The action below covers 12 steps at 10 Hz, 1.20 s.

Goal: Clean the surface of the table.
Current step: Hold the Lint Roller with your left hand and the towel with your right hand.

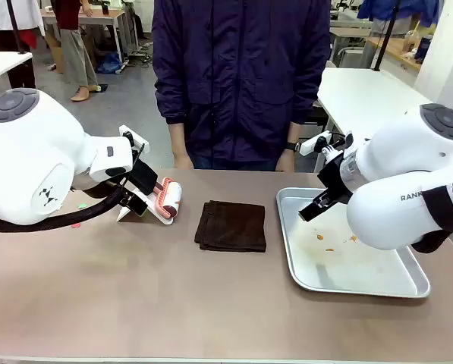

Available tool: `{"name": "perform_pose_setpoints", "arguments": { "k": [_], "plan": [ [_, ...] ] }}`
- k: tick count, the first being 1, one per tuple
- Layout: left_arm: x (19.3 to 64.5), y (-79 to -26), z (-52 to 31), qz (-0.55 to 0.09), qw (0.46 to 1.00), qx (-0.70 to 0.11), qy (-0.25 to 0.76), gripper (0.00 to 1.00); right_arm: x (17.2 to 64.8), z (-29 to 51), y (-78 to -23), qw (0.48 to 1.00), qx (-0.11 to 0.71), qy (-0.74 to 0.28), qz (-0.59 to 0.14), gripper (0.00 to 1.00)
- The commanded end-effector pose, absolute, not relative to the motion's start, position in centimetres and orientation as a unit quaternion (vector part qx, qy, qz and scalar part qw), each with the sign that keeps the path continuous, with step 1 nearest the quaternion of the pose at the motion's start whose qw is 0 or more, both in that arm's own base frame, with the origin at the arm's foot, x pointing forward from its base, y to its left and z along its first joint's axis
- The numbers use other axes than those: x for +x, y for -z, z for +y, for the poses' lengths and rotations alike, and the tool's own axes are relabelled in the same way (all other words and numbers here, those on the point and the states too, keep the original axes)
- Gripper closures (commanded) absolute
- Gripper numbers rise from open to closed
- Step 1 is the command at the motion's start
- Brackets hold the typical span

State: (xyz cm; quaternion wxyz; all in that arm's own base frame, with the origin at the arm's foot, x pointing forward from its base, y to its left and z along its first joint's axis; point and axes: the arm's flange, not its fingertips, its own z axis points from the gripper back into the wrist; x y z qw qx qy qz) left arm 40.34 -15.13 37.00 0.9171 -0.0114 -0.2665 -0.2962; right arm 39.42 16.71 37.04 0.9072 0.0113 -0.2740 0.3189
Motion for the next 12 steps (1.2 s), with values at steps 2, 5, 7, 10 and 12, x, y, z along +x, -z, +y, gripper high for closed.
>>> {"name": "perform_pose_setpoints", "arguments": {
  "k": [2,5,7,10,12],
  "plan": [
    [40.33,-37.01,-15.14,-0.267,0.917,-0.011,0.296,0.0,39.42,16.71,-37.05,0.907,0.011,-0.319,-0.274,0.0],
    [40.33,-37.01,-15.14,-0.267,0.917,-0.011,0.296,0.0,39.42,16.71,-37.05,0.907,0.011,-0.319,-0.274,0.0],
    [40.33,-37.01,-15.14,-0.267,0.917,-0.011,0.296,0.0,39.42,16.71,-37.05,0.907,0.011,-0.319,-0.274,0.0],
    [40.33,-37.01,-15.14,-0.267,0.917,-0.011,0.296,0.0,39.42,16.71,-37.05,0.907,0.011,-0.319,-0.274,0.0],
    [40.33,-37.01,-15.14,-0.267,0.917,-0.011,0.296,0.0,39.42,16.71,-37.05,0.907,0.011,-0.319,-0.274,0.0]
  ]
}}
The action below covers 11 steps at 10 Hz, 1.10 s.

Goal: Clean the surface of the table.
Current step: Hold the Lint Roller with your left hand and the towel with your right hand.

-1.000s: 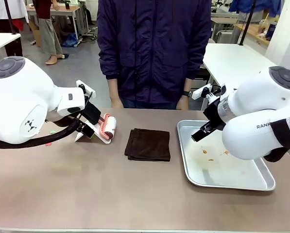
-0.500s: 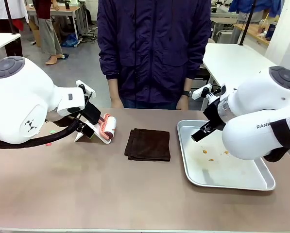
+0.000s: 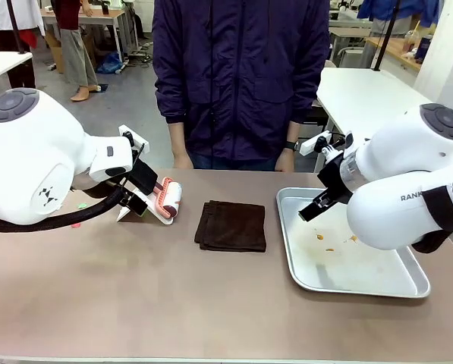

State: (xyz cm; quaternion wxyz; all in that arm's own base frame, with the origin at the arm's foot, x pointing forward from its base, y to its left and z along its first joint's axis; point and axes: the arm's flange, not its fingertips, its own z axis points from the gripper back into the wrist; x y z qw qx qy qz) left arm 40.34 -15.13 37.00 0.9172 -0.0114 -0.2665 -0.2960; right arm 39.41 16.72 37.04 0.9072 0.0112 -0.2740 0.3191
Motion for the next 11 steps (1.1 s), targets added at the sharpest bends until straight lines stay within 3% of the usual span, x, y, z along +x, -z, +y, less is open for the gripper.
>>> {"name": "perform_pose_setpoints", "arguments": {
  "k": [1,4,6,8,11],
  "plan": [
    [40.3,-37.0,-15.1,-0.267,0.917,-0.011,0.296,0.0,39.4,16.7,-37.1,0.907,0.011,-0.319,-0.274,0.0],
    [40.3,-37.0,-15.1,-0.267,0.917,-0.011,0.296,0.0,39.4,16.7,-37.0,0.907,0.011,-0.319,-0.274,0.0],
    [39.2,-38.9,-13.7,-0.171,0.953,-0.042,0.246,0.0,37.2,16.1,-39.3,0.932,0.07,-0.29,-0.204,0.0],
    [37.5,-42.1,-10.9,-0.149,0.969,-0.093,0.176,0.0,35.1,14.6,-42.0,0.942,0.147,-0.242,-0.178,0.0],
    [34.5,-47.0,-4.1,-0.149,0.919,-0.313,0.189,0.0,32.5,8.9,-44.6,0.929,0.298,-0.179,-0.125,0.0]
  ]
}}
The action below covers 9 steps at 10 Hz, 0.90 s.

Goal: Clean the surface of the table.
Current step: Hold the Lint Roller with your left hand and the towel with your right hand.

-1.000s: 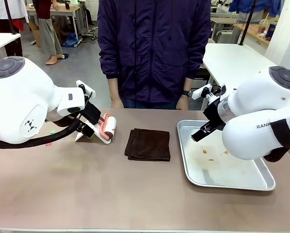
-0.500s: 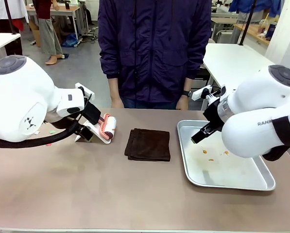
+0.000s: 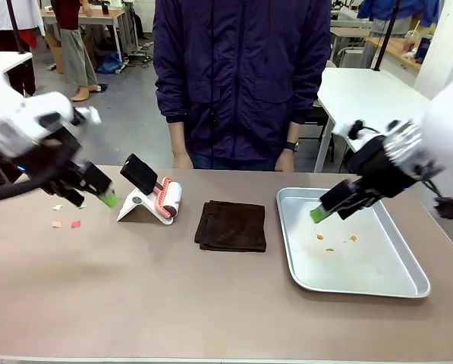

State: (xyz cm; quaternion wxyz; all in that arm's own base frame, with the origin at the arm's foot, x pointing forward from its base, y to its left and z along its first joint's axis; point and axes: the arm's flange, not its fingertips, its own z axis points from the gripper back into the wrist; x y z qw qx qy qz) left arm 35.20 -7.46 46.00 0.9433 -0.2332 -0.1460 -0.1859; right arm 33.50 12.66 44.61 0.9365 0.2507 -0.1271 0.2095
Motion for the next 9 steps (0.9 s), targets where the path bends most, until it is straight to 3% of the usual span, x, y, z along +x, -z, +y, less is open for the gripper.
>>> {"name": "perform_pose_setpoints", "arguments": {
  "k": [1,6,9],
  "plan": [
    [33.7,-48.0,-0.9,-0.163,0.895,-0.376,0.179,0.0,31.8,5.5,-44.8,0.915,0.351,-0.15,-0.128,0.0],
    [32.4,-44.2,15.9,-0.243,0.816,-0.521,0.057,0.0,29.2,-12.6,-40.7,0.818,0.533,0.014,-0.213,0.0],
    [31.4,-40.6,17.3,-0.271,0.803,-0.53,-0.002,0.0,28.0,-19.0,-36.8,0.768,0.588,0.092,-0.234,0.0]
  ]
}}
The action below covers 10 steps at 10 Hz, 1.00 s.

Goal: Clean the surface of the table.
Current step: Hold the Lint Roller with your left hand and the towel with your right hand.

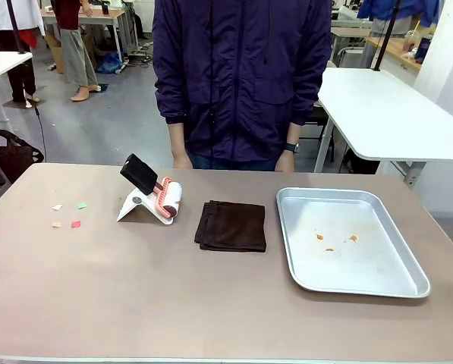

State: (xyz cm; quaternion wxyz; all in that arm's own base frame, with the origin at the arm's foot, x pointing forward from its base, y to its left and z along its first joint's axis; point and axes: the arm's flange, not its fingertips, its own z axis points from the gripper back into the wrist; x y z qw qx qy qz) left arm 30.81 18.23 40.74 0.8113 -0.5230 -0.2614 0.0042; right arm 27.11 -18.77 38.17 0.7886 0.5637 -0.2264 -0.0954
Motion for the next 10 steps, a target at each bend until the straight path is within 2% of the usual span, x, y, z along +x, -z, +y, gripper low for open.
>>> {"name": "perform_pose_setpoints", "arguments": {
  "k": [1,3,4,9,10],
  "plan": [
    [31.6,-40.6,15.9,-0.276,0.798,-0.535,-0.018,0.0,27.6,-19.8,-36.1,0.759,0.596,0.104,-0.239,0.0],
    [32.4,-40.5,14.7,-0.285,0.801,-0.523,-0.064,0.0,27.6,-20.0,-36.2,0.768,0.58,0.127,-0.241,0.0],
    [32.1,-40.1,17.1,-0.267,0.802,-0.533,-0.03,0.0,26.4,-19.8,-35.8,0.763,0.591,0.123,-0.232,0.0],
    [32.3,-40.3,17.0,-0.266,0.802,-0.533,-0.044,0.0,26.4,-19.8,-35.8,0.763,0.591,0.123,-0.232,0.0],
    [32.2,-40.7,16.6,-0.267,0.822,-0.502,-0.026,0.0,26.3,-19.7,-35.6,0.767,0.589,0.133,-0.22,0.0]
  ]
}}
